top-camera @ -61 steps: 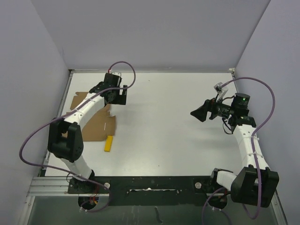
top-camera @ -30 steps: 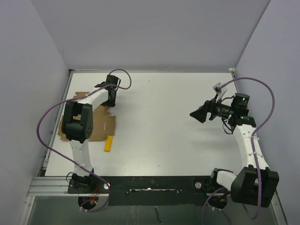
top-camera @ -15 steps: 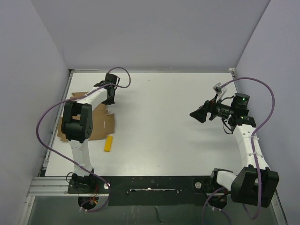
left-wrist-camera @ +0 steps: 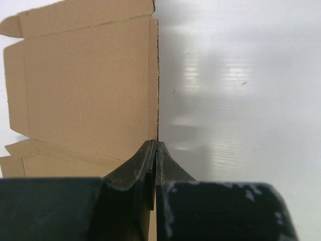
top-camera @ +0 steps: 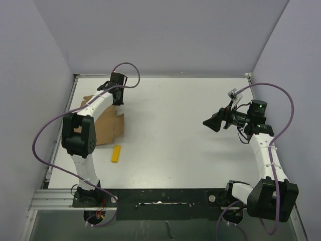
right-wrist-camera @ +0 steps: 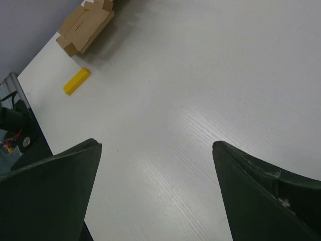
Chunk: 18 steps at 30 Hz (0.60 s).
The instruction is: Fold the paper box
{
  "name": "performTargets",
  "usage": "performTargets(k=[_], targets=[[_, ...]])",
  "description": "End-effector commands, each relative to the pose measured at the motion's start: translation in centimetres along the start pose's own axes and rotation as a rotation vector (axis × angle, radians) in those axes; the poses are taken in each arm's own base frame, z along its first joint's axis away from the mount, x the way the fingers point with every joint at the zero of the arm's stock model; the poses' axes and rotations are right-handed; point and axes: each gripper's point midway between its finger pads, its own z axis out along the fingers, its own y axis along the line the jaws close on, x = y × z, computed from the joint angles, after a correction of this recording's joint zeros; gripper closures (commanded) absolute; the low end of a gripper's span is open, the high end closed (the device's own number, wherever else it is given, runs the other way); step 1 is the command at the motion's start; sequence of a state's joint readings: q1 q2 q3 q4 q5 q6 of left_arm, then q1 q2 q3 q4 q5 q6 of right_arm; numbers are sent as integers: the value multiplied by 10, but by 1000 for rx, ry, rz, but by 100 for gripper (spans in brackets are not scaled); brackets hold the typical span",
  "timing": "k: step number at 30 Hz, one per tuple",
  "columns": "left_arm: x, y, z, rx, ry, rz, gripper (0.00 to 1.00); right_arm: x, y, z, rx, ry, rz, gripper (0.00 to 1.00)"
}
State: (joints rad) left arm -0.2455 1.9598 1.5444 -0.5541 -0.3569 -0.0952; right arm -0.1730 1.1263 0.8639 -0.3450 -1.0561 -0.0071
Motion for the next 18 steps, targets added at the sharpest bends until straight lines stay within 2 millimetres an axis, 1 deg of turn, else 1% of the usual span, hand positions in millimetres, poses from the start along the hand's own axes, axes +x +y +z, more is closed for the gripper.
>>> performTargets(k=[1, 5, 10, 14, 18], targets=[[-63, -10, -61, 104, -176, -117, 100, -21, 9, -2, -32, -43, -70, 2], [-66, -34, -70, 167, -158, -160, 100, -21, 9, -1, -38, -45, -62, 2], [-68, -74, -81, 251, -131, -238, 100, -19, 9, 1, -54, -44, -39, 2], [-73, -117, -93, 316, -123, -275, 100, -16, 7, 4, -61, -42, -10, 2], [-73, -167, -103, 387, -98, -307, 100, -13, 4, 7, -66, -43, 25, 2]])
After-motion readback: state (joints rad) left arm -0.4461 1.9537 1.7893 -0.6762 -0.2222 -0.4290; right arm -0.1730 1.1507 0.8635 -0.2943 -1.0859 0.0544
